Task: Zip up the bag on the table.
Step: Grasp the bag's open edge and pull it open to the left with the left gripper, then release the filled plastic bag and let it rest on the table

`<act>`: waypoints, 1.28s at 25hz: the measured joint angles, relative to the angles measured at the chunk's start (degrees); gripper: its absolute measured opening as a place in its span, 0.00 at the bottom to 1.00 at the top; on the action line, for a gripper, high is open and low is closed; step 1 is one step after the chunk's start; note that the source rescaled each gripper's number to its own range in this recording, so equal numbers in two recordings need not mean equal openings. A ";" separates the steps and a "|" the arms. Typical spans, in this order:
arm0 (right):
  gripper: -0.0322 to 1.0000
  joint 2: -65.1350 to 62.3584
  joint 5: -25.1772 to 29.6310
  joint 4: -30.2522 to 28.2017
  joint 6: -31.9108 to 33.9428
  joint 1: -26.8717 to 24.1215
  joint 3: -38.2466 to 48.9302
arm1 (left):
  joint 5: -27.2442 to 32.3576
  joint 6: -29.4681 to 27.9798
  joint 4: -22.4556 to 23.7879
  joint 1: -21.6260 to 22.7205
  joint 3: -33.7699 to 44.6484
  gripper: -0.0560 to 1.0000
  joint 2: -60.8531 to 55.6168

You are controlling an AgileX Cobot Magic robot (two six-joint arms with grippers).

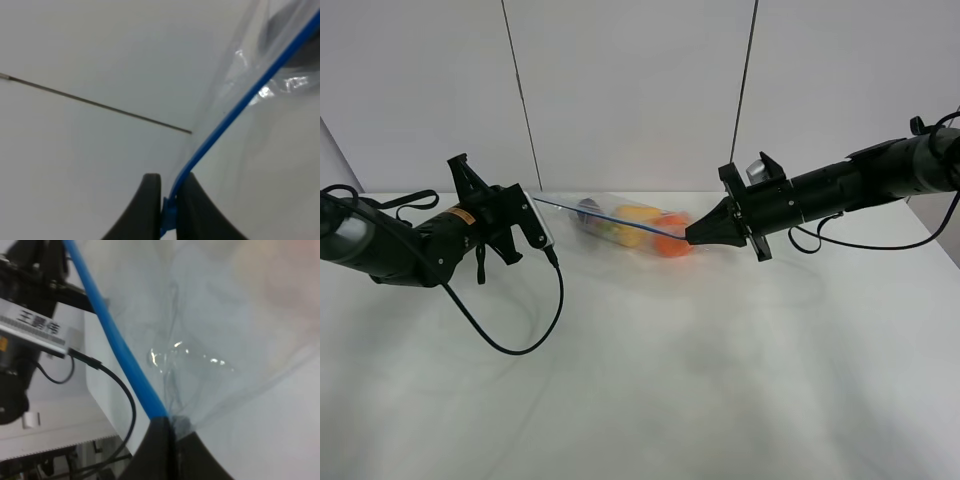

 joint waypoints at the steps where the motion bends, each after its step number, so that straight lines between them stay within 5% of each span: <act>1: 0.03 0.00 0.00 0.19 0.00 0.14 0.00 | 0.00 0.02 0.55 0.45 0.05 0.05 0.00; 8: 0.03 0.00 0.00 0.06 0.00 0.16 0.00 | -0.12 -1.52 2.99 1.14 0.29 0.06 0.00; 11: 0.03 0.00 0.20 -1.77 0.00 0.05 0.00 | -0.69 -4.72 3.74 1.71 0.41 0.13 0.00; 17: 0.03 0.00 0.23 -2.43 0.00 -0.02 0.00 | -1.34 -8.25 3.35 4.17 0.41 0.72 0.00; 20: 0.03 0.00 0.23 -2.57 0.00 -0.02 0.00 | -1.46 -10.71 3.29 7.28 0.41 0.88 0.00; 25: 0.03 0.00 0.23 -2.62 0.00 -0.02 0.00 | -3.88 -18.82 2.95 10.34 0.41 0.91 0.00; 32: 0.03 0.00 0.23 -2.62 0.00 -0.02 0.00 | -8.19 -43.03 2.95 10.45 0.41 0.91 0.00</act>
